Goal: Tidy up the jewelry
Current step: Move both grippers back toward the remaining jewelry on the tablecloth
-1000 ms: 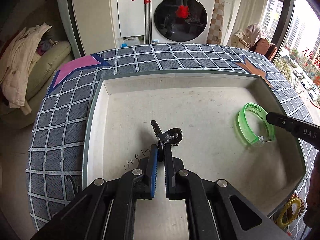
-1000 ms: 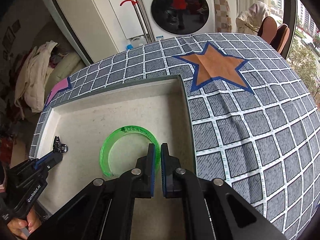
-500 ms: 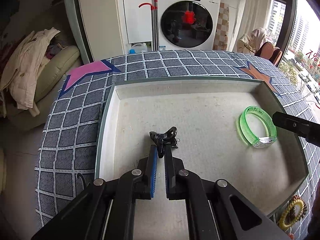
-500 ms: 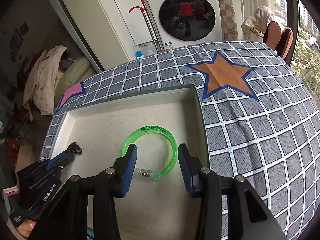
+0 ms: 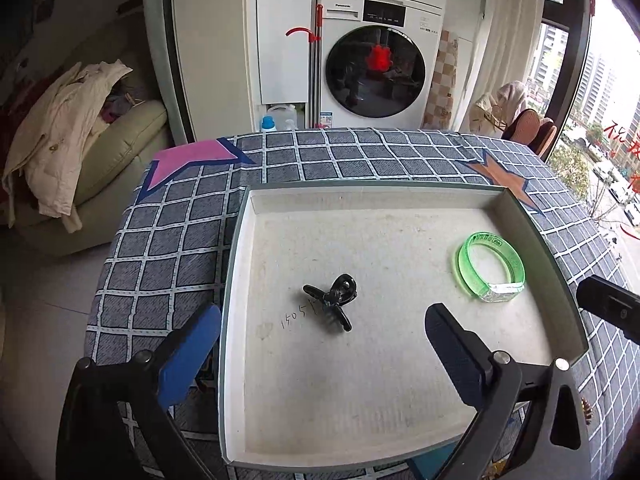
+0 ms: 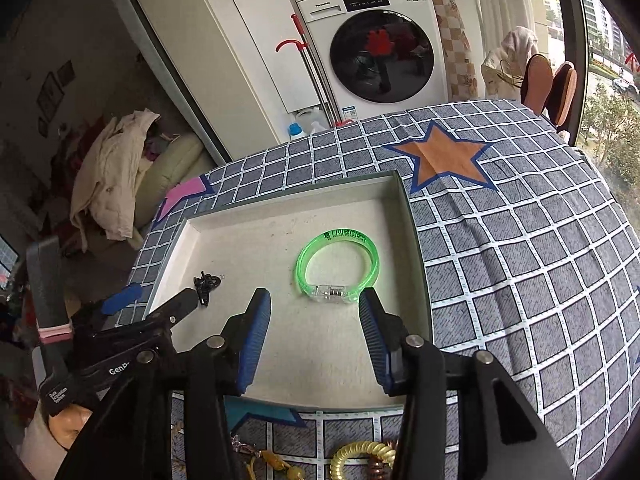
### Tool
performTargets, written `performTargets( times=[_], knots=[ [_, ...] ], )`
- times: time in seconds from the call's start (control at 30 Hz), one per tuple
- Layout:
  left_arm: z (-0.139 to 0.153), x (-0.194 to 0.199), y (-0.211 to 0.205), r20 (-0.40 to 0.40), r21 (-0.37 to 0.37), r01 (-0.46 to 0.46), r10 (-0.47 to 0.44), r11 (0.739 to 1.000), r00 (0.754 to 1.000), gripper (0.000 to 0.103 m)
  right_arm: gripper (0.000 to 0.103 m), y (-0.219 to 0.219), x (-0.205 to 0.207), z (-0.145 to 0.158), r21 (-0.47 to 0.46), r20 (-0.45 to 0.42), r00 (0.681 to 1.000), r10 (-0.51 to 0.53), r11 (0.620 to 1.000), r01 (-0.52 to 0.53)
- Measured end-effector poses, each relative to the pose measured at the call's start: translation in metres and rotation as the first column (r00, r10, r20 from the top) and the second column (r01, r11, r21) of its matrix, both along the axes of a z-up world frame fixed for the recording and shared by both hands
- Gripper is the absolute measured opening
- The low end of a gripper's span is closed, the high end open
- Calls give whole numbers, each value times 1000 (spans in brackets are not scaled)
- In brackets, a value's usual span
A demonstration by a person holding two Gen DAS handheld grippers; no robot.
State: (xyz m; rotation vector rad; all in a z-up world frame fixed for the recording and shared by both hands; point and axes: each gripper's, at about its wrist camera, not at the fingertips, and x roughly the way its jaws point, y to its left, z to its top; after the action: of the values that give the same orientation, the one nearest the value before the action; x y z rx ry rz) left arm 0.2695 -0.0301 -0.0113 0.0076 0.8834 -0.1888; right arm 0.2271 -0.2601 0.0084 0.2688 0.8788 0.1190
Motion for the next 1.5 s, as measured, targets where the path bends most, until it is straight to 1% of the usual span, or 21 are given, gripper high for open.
performTargets(
  times=[0.03,0.1,0.13,0.17,0.2,0.37,0.47,0.6,0.67,0.73,0.8,0.9,1.0,1.17,1.33,1.5],
  knots=[
    [3,-3,1,5,-3,1,-1,1000,1000,103,53,-1,-4,0,1,-1,1000,-5,1000,5],
    [9,-12,5,27,-3,2,-2,1000,1000,103,61,-2,-13,0,5,-4,1000,-9,1000,9],
    [12,-18,7,41,-2,3,-3,1000,999,103,69,-2,-17,0,7,-4,1000,-7,1000,7],
    [15,-23,10,53,0,2,-2,1000,999,103,80,-1,-22,0,8,-3,1000,-2,1000,2],
    [18,-29,13,60,1,0,0,1000,998,103,84,1,-27,-1,6,-3,1000,6,1000,-6],
    [18,-59,32,45,-20,-22,23,1000,999,103,87,11,-54,-5,-20,16,999,39,999,-38],
    [13,-76,41,37,-12,-50,50,999,998,103,87,16,-69,-6,-23,29,998,56,998,-55],
    [1,-95,49,25,8,-75,74,997,997,103,87,24,-82,-12,-26,-24,996,90,996,-91],
    [-7,-101,51,0,15,-79,79,997,997,103,87,26,-91,-16,-35,-44,995,95,995,-96],
    [-16,-108,55,-27,6,-87,87,996,996,103,87,28,-100,-20,-54,-56,994,94,994,-97],
    [-24,-112,57,-58,-15,-74,73,997,996,103,87,29,-109,-26,-76,-73,993,90,992,-96],
    [-32,-121,59,-66,-9,-86,85,996,994,103,87,26,-122,-34,-95,-99,991,87,991,-97],
    [-38,-127,61,-69,5,-95,95,995,993,103,87,20,-133,-41,-108,-119,991,64,991,-77],
    [-47,-129,72,-91,-2,-126,126,992,988,103,87,0,-144,-52,-94,-153,988,-5,996,-9],
    [-52,-127,79,-109,-6,-151,150,989,983,103,87,-12,-151,-53,-104,-153,986,-59,994,44],
    [-54,-125,75,-109,0,-140,139,990,984,103,87,-18,-154,-54,-109,-153,984,-92,991,76]
  ],
)
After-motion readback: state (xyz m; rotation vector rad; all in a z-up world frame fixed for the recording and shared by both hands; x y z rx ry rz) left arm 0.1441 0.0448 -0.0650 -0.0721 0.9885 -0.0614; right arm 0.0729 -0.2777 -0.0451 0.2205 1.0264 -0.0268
